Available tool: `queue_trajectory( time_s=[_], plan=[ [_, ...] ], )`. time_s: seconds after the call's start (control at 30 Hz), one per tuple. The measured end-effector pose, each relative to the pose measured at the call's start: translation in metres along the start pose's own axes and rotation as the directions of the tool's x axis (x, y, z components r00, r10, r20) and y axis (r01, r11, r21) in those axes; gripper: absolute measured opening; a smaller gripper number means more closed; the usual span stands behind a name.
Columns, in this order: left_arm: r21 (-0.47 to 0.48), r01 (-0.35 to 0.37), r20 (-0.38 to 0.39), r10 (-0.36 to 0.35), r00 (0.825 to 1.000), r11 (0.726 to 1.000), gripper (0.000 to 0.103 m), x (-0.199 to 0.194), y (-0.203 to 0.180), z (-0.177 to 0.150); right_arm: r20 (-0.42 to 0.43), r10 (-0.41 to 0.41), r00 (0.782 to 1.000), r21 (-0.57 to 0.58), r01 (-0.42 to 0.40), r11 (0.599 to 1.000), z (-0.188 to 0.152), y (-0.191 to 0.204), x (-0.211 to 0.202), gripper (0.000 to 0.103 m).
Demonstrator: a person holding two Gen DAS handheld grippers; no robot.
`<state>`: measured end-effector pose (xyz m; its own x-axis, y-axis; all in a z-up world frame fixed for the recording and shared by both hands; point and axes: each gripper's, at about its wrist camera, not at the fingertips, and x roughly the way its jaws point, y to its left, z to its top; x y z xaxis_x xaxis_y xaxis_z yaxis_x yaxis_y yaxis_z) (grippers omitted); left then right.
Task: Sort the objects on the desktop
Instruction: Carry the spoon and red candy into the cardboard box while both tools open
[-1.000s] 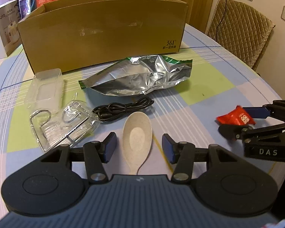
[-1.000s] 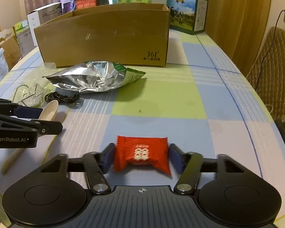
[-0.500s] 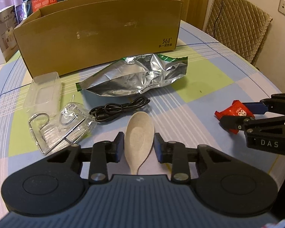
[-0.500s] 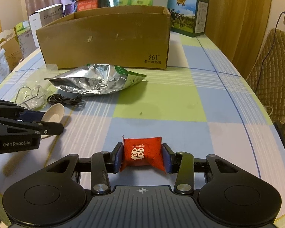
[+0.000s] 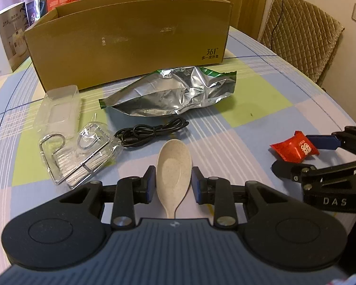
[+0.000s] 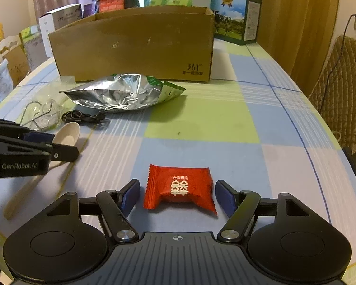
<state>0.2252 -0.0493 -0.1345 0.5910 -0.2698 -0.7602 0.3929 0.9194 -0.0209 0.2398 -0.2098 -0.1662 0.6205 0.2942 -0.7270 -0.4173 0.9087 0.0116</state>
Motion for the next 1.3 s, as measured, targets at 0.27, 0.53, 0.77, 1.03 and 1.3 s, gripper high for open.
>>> queue_trajectory(
  time_s=[0.27,0.53,0.77,1.03,1.3],
  plan=[
    [0.044,-0.014,0.013,0.013,1.0,0.999,0.03,0.001,-0.001,0.0,0.017,-0.015,1.0,-0.005,0.016,1.0,-0.001,-0.002,-0.004,0.04],
    [0.1,-0.04,0.028,0.037,0.999,0.994,0.035,0.001,-0.004,-0.001,0.017,-0.014,1.0,0.003,0.014,1.0,0.0,-0.003,-0.004,0.039],
    [0.066,-0.031,0.015,0.03,0.999,0.997,0.028,0.003,0.0,0.002,0.022,-0.008,1.0,0.019,0.008,1.0,0.002,-0.004,-0.008,0.039],
    [-0.004,-0.028,0.025,0.028,0.999,1.0,0.027,-0.016,0.001,0.006,0.069,0.0,0.998,0.039,-0.002,0.999,0.014,-0.007,-0.024,0.039],
    [-0.053,-0.029,0.076,0.033,0.997,0.998,0.027,-0.047,-0.001,0.027,0.136,0.01,0.991,0.048,-0.017,0.999,0.033,-0.005,-0.049,0.039]
  ],
)
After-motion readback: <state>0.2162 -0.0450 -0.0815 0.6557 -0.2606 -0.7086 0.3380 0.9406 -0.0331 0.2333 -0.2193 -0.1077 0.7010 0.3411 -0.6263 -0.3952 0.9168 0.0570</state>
